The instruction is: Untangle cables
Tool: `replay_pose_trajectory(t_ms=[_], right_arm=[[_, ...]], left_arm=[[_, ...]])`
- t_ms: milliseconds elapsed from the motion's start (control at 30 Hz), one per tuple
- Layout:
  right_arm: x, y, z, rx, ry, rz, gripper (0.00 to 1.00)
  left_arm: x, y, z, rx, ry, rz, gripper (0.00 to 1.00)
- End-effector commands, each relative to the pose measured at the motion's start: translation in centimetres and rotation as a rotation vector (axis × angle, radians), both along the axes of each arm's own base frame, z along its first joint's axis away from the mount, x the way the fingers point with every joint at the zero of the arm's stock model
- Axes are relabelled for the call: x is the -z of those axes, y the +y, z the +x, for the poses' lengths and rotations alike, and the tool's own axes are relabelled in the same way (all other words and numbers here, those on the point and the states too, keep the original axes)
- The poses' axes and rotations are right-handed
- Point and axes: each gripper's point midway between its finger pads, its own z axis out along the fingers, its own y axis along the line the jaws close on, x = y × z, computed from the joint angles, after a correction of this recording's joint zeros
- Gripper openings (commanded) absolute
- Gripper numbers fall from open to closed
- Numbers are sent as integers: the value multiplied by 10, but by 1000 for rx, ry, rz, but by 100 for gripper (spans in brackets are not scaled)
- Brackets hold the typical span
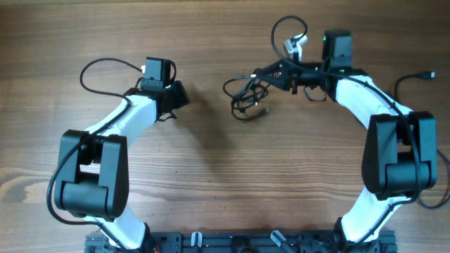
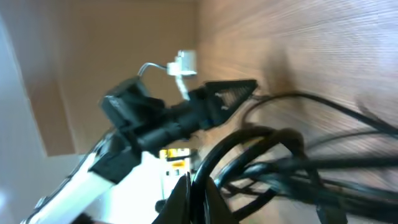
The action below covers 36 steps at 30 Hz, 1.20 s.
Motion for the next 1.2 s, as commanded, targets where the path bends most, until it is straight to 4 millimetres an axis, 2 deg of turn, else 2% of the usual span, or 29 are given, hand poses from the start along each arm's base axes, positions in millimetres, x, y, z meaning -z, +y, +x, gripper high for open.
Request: replay_pose_trajectory(t_ms=[0, 133, 200, 267, 333, 400, 567, 667, 733, 833, 967, 1067, 1167], right_arm=[[13, 13, -5, -36, -128, -95, 4], [13, 43, -23, -124, -174, -94, 4], [11, 62, -30, -161, -201, -91, 4], [15, 69, -26, -133, -180, -124, 4], [19, 73, -19, -92, -175, -163, 4], [14, 80, -17, -96, -212, -153, 4], [-23, 108, -51, -321, -478, 44, 4], [-32, 119, -68, -401, -551, 110, 4], [-41, 128, -87, -482, -629, 181, 4], [-43, 135, -94, -507, -650, 196, 4], [-69, 136, -120, -645, -725, 351, 4], [-79, 141, -123, -664, -753, 361, 4], [-80, 141, -121, -661, -742, 357, 4]], left_arm=[[-20, -25, 3, 78, -29, -128, 65], [-30, -38, 2, 120, -39, -207, 73], [-37, -47, 0, 162, -37, -312, 75], [-44, -49, -1, 184, -35, -390, 76], [-48, -44, 0, 180, -35, -437, 78], [-51, -36, 1, 171, -37, -476, 80], [-55, -35, 1, 176, -40, -511, 84], [-54, -37, 1, 182, -40, -513, 88], [-54, -38, 1, 186, -39, -521, 88], [-54, -39, 1, 186, -39, -522, 89], [-54, -39, 1, 187, -39, -522, 91], [-54, -40, 0, 189, -38, -522, 92], [-53, -38, 1, 185, -41, -513, 89]])
